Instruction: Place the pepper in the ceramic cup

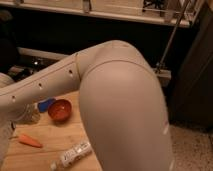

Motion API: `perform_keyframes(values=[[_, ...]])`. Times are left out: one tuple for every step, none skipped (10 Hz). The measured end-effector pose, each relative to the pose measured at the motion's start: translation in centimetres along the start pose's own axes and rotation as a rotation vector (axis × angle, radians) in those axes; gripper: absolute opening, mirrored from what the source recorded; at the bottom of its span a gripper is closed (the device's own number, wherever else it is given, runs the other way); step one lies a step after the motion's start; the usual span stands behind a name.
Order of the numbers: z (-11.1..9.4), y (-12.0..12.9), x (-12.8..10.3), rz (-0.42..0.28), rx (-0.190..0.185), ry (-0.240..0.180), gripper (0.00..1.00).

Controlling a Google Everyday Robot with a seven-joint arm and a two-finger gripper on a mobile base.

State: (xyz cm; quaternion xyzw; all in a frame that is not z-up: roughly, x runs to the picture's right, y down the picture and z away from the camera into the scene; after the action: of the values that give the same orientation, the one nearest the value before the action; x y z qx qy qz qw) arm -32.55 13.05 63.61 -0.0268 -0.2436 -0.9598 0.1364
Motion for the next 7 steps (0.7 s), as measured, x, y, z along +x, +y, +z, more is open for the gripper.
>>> perform_keyframes(values=[[0.4, 0.0, 1.1, 0.009, 0.036, 0.011, 0.64], [1.0, 0.0, 2.1, 0.016, 0.073, 0.02, 0.67], [1.7, -0.1, 3.1, 0.016, 0.097, 0.024, 0.67], [2.4, -0.3, 3.9, 0.013, 0.113, 0.021, 0.67], [3.2, -0.4, 4.6, 0.007, 0.108, 0.01, 0.67], [4.0, -0.6, 5.1, -0.006, 0.081, -0.008, 0.67], [4.8, -0.8, 5.8, -0.021, 0.046, -0.027, 0.67]])
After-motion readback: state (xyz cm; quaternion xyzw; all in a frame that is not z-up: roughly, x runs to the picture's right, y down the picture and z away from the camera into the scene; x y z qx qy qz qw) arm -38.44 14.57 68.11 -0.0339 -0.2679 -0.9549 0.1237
